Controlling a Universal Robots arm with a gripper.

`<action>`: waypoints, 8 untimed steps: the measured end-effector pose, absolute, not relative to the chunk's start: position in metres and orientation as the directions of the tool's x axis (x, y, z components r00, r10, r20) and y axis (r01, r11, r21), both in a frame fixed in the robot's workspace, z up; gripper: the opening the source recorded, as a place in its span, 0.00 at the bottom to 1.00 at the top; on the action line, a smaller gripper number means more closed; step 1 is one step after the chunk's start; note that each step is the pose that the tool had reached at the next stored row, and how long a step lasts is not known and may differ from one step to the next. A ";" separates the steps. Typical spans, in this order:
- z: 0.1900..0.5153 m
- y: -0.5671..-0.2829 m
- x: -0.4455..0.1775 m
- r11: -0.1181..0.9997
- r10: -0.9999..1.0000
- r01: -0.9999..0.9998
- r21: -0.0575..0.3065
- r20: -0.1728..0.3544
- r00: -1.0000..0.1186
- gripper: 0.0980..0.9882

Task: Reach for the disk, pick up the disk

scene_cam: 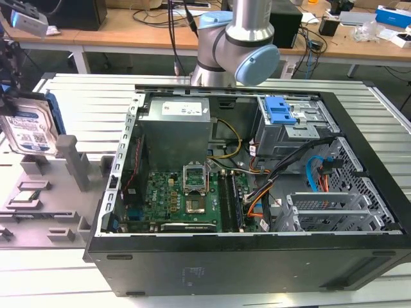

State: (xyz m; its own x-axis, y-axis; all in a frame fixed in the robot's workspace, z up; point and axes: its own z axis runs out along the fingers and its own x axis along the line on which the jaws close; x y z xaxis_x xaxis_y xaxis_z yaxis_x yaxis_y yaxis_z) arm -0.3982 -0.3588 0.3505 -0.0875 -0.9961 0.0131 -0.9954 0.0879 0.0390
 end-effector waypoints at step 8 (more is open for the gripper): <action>0.374 -0.359 -0.398 0.088 -0.996 -0.995 0.039 0.013 -0.088 0.31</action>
